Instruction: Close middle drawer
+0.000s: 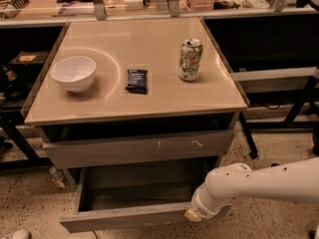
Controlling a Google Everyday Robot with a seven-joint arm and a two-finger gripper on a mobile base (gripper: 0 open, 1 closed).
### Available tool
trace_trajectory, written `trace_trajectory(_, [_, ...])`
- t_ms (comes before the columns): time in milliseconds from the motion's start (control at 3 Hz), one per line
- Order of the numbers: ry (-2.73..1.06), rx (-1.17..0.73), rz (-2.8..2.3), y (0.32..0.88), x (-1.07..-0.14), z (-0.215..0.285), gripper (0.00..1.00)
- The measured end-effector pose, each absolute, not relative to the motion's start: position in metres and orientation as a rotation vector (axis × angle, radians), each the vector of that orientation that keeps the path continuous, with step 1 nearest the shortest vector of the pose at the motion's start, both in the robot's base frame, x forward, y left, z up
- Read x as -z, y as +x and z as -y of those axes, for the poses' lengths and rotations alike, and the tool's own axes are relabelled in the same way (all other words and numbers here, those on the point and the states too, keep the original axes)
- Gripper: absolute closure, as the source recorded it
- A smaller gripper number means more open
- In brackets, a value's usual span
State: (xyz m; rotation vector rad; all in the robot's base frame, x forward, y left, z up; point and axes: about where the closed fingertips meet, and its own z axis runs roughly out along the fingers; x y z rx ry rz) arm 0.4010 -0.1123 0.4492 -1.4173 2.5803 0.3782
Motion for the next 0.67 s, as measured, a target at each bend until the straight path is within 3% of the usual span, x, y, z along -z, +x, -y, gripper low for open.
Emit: trace_trajectory(667, [-1.417, -0.378, -2.580, 0.4010, -0.4492, 0.1123, 0.12])
